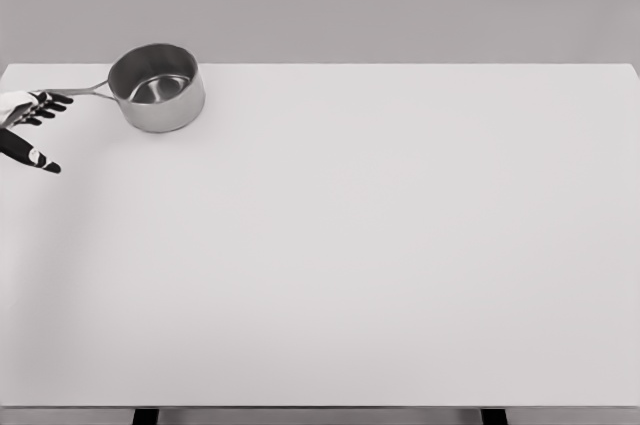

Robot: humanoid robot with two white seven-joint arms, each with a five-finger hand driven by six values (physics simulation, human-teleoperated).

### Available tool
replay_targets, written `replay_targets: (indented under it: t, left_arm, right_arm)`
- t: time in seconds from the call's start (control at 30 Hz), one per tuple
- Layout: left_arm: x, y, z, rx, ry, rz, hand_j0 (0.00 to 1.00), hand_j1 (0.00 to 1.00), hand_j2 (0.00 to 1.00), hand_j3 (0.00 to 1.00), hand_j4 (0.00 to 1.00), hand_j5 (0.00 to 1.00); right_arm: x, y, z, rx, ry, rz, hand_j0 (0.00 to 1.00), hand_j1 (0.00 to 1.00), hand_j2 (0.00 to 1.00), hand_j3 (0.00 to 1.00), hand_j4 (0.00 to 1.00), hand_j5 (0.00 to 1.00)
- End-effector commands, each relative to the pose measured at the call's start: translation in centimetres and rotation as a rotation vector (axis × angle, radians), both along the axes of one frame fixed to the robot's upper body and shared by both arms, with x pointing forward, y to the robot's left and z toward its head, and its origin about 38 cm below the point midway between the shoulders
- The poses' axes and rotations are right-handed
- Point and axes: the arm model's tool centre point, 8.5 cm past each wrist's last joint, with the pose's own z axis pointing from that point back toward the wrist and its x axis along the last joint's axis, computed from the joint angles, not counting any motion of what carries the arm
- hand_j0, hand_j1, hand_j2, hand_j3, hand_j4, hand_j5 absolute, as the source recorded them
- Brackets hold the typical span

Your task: Rotate pot handle

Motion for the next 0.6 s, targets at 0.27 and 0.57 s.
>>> replay_targets:
  t: [0.27, 0.57]
  left_arm:
    - [0.5, 0.2, -0.5, 0.001, 0.007, 0.020, 1.00, 1.00, 1.00, 1.00, 1.00, 1.00]
    - [1.1, 0.1, -0.1, 0.009, -0.002, 0.028, 1.00, 1.00, 1.00, 1.00, 1.00, 1.00]
  right_arm:
    - [0.0, 0.0, 0.0, 0.000, 0.000, 0.000, 1.00, 1.00, 1.00, 1.00, 1.00, 1.00]
    - [0.0, 0.0, 0.0, 0.000, 0.000, 0.000, 1.00, 1.00, 1.00, 1.00, 1.00, 1.00]
